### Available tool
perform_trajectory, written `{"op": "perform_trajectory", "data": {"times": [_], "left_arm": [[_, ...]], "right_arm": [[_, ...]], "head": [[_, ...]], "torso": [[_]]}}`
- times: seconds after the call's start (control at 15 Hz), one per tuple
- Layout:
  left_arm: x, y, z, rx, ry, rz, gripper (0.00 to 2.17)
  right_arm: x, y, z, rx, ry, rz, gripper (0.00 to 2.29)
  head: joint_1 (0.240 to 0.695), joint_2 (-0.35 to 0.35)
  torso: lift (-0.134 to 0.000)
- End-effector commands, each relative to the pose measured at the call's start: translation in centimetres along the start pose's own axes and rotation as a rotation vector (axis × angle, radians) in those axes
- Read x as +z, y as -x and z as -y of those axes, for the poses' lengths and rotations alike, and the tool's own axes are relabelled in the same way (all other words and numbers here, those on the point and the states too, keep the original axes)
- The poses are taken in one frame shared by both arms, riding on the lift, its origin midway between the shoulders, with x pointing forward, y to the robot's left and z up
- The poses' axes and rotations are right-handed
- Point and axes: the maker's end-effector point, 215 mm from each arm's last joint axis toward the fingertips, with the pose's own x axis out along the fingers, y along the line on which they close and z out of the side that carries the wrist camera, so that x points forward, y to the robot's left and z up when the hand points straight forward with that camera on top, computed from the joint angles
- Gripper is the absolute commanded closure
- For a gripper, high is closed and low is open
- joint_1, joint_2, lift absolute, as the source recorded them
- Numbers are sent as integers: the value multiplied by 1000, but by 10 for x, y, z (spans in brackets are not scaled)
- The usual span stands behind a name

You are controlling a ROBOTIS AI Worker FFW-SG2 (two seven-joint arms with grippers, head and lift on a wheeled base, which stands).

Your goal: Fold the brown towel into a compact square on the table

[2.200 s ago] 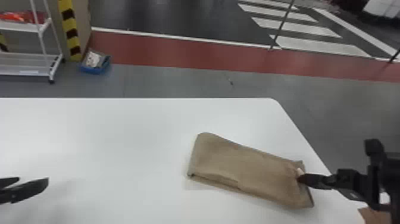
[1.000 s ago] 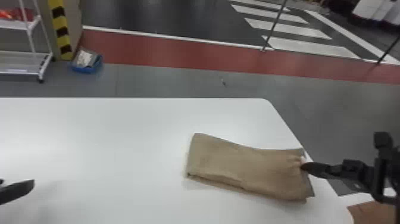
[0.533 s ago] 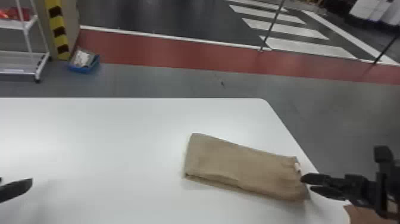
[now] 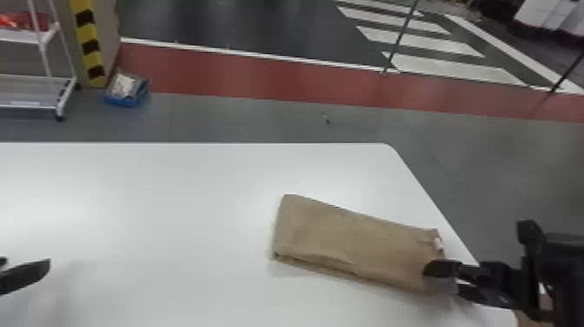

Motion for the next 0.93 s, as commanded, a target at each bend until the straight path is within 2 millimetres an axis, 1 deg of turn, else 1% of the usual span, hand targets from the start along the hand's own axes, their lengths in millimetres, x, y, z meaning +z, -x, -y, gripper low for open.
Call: {"op": "perform_trajectory", "data": {"times": [0.0, 0.13, 0.2, 0.27, 0.33, 0.47, 0.53, 0.6, 0.73, 0.8, 0.87], "left_arm": [[1, 0, -3, 3, -2, 0, 46], [2, -1, -4, 2, -3, 0, 46], [4, -3, -5, 2, -10, 6, 46], [3, -3, -6, 5, -8, 4, 46], [4, -4, -6, 4, -9, 3, 46], [4, -5, -5, 2, -8, 3, 46], [4, -5, -5, 2, -6, 1, 46], [4, -5, -6, 3, -9, 2, 46], [4, -5, -5, 2, -8, 0, 46], [4, -5, -6, 4, -8, 0, 46], [5, -5, -5, 4, -8, 1, 46]], "right_arm": [[1, -5, -11, 26, -14, 1, 491], [4, -6, -15, 31, -8, 2, 910], [4, -6, -16, 33, -6, 0, 1200], [5, -7, -19, 42, -5, 2, 1555], [6, -6, -21, 55, -11, 9, 1744], [14, -1, -26, 95, -28, 37, 1750], [21, 4, -29, 115, -32, 62, 1750], [33, 14, -35, 143, -32, 99, 1750], [60, 41, -44, 190, -19, 173, 1750], [73, 54, -53, 219, -2, 205, 1750], [85, 72, -53, 229, 16, 237, 1747]], "head": [[695, -286], [695, -268], [695, -264], [695, -262], [695, -256], [695, -252], [695, -252], [695, -252], [695, -253], [695, -260], [695, -260]], "torso": [[-124], [-124], [-124], [-124], [-124], [-124], [-124], [-124], [-124], [-124], [-124]]}}
